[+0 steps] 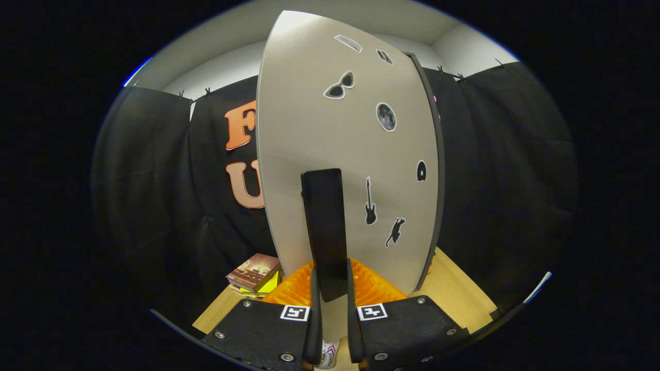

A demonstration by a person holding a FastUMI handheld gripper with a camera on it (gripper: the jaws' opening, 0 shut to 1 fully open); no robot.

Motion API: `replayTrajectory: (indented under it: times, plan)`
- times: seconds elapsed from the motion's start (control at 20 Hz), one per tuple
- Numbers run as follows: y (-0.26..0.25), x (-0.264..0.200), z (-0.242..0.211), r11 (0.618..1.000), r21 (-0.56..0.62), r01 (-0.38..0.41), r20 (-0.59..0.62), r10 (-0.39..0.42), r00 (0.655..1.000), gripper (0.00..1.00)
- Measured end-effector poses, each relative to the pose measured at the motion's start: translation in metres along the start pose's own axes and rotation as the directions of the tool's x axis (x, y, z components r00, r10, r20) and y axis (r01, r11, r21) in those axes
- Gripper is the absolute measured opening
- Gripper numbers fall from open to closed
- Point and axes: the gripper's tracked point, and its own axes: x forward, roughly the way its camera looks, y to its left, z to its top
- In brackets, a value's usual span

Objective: Open the shoe cabinet door, grab the shoes and put them into the shoe cabinet, then close the shoe cabinet door.

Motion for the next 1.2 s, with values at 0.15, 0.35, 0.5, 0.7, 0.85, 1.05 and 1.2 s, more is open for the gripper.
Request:
replayTrajectory:
  times: [0.15,0.35,0.5,0.7,0.85,1.05,1.2]
  plan:
    - [-0.017,-0.011,0.0,1.0,-0.002,0.024,0.0,-0.024,1.0,0.2]
    - [-0.034,-0.022,-0.002,0.999,0.026,0.046,0.011,-0.046,0.999,0.16]
    - [-0.053,-0.028,-0.002,0.995,0.038,0.093,0.029,-0.094,0.995,0.14]
    - [-0.09,-0.031,-0.001,0.981,-0.01,0.193,0.057,-0.192,0.98,0.14]
    - [-0.114,-0.035,0.001,0.967,0.022,0.253,0.056,-0.254,0.966,0.13]
    - [-0.126,-0.041,0.001,0.946,0.111,0.304,0.047,-0.31,0.95,0.07]
    - [-0.142,-0.052,-0.005,0.917,0.124,0.379,0.004,-0.382,0.924,0.1]
